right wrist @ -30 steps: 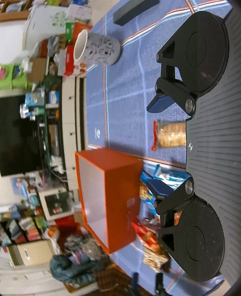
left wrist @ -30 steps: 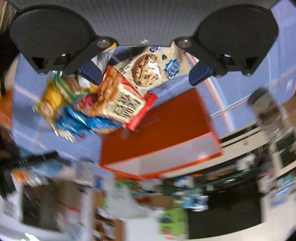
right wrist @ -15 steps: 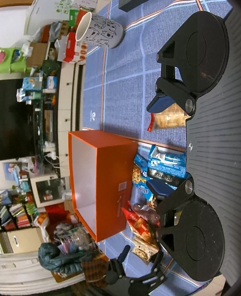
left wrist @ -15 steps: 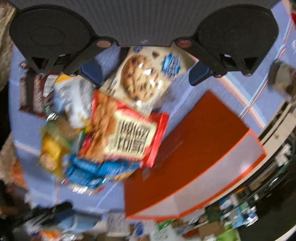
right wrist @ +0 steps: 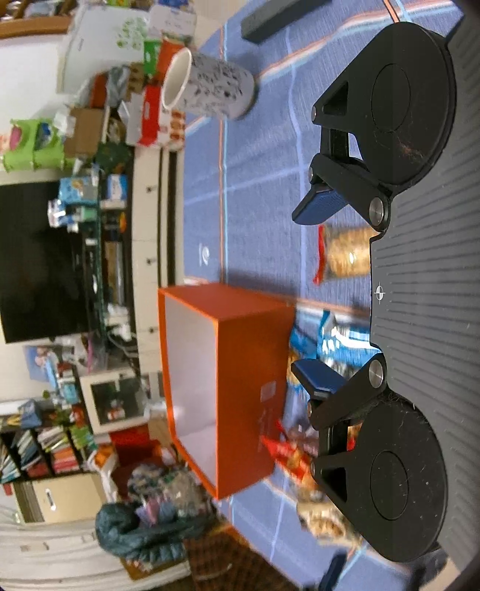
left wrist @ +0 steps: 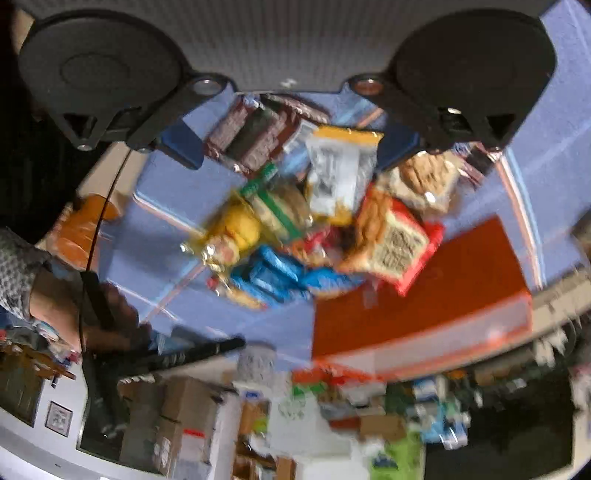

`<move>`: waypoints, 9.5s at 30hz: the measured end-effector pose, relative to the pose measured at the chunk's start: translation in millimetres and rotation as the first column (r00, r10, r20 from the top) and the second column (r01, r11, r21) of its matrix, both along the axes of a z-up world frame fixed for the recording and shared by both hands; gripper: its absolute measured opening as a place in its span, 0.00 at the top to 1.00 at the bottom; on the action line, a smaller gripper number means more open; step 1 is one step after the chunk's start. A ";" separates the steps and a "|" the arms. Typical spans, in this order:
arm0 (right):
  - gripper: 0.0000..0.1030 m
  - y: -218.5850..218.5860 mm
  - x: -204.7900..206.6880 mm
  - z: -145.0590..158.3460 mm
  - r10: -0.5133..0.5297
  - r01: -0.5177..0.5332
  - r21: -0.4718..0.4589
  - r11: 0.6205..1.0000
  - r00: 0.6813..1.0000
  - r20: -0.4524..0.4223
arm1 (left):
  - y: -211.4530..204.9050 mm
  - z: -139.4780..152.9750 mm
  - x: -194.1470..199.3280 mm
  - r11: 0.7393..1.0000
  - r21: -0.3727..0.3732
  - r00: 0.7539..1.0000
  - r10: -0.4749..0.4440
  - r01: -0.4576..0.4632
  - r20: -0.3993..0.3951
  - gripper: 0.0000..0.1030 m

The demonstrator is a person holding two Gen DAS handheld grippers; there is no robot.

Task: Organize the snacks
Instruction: 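Withdraw both tools from the box back over the snack pile, then grasp the blue biscuit pack with the right gripper while the left gripper grasps the cookie bag, then lift the blue pack and cookie bag and carry them toward the orange box, then lower both packs into the orange box and open both grippers, then move both open tools back over the snack pile, then lower the left tool to the brown wafer pack while the right tool reaches the clear bread pack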

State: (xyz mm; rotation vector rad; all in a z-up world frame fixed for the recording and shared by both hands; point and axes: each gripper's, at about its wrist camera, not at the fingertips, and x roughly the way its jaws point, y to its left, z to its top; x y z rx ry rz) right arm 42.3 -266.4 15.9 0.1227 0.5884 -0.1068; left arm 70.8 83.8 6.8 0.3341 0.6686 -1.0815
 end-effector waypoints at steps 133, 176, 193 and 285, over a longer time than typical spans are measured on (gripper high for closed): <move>0.62 15.4 29.9 -13.3 0.031 -0.020 0.106 0.994 0.994 -0.102 | -12.5 -11.2 27.2 0.905 0.141 0.916 0.392 -0.400 0.085 0.52; 0.59 37.6 199.8 22.2 0.044 -0.042 0.040 0.998 0.997 -0.064 | -130.5 53.4 198.0 0.808 -0.008 0.802 0.586 -0.589 0.115 0.37; 0.30 -28.9 -3.2 1.6 -0.131 0.135 0.047 0.990 0.988 -0.078 | 31.9 19.3 47.2 0.886 -0.119 0.855 0.464 -0.449 0.230 0.01; 0.37 -3.6 35.4 -57.8 -0.008 0.006 -0.010 1.000 0.979 -0.202 | -2.1 -38.3 38.6 0.878 0.171 0.894 0.439 -0.447 0.085 0.01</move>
